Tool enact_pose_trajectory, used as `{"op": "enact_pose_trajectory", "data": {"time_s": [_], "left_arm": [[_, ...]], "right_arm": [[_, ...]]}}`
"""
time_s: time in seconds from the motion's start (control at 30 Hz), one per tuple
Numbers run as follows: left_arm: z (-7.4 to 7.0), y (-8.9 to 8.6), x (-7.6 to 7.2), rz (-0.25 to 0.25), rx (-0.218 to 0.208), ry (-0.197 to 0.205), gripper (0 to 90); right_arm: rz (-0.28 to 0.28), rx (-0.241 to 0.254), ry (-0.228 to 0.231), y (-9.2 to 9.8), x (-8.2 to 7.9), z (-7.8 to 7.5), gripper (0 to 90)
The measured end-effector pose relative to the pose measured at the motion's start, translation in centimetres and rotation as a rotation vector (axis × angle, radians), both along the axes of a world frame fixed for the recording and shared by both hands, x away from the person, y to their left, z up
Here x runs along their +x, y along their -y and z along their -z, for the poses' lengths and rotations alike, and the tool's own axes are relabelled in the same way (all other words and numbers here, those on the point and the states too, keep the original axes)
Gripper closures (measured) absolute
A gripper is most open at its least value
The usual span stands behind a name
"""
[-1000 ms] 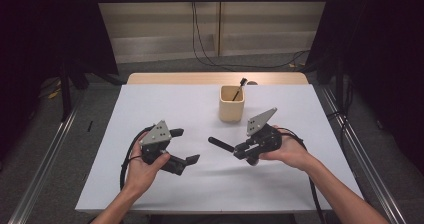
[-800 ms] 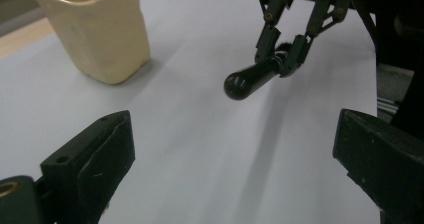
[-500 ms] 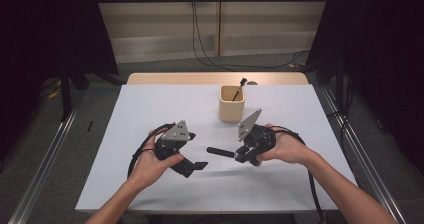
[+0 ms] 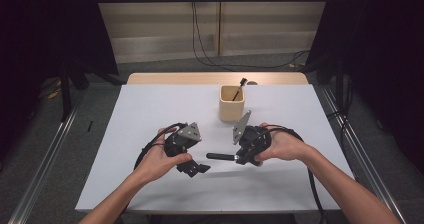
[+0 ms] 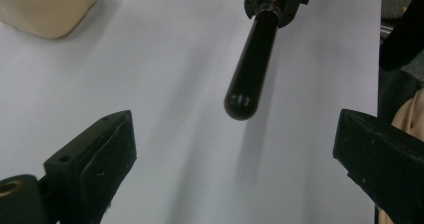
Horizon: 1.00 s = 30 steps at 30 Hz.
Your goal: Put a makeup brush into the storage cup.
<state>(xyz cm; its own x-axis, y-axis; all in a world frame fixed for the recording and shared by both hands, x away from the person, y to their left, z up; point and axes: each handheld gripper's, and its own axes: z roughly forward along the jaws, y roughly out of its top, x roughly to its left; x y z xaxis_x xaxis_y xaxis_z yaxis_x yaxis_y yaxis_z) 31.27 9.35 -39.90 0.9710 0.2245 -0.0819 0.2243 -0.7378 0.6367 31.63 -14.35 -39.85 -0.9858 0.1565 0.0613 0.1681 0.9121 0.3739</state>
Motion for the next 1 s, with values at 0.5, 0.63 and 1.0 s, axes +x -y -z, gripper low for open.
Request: {"op": "enact_pose_trajectory", "data": {"time_s": [0.5,0.63,1.0], "left_arm": [[0.2,1.7,0.5,0.036,0.137,-0.038,5.7],[0.4,1.9,0.9,0.051,0.161,-0.042,7.9],[1.0,2.6,0.7,0.069,0.19,-0.047,17.7]], "right_arm": [[-0.04,-0.064,0.01,-0.8,0.3,-0.2,71.9],[-0.052,-0.075,0.002,-1.1,0.4,0.0,71.8],[-0.073,-0.071,-0.007,-1.6,0.4,0.4,71.8]]}}
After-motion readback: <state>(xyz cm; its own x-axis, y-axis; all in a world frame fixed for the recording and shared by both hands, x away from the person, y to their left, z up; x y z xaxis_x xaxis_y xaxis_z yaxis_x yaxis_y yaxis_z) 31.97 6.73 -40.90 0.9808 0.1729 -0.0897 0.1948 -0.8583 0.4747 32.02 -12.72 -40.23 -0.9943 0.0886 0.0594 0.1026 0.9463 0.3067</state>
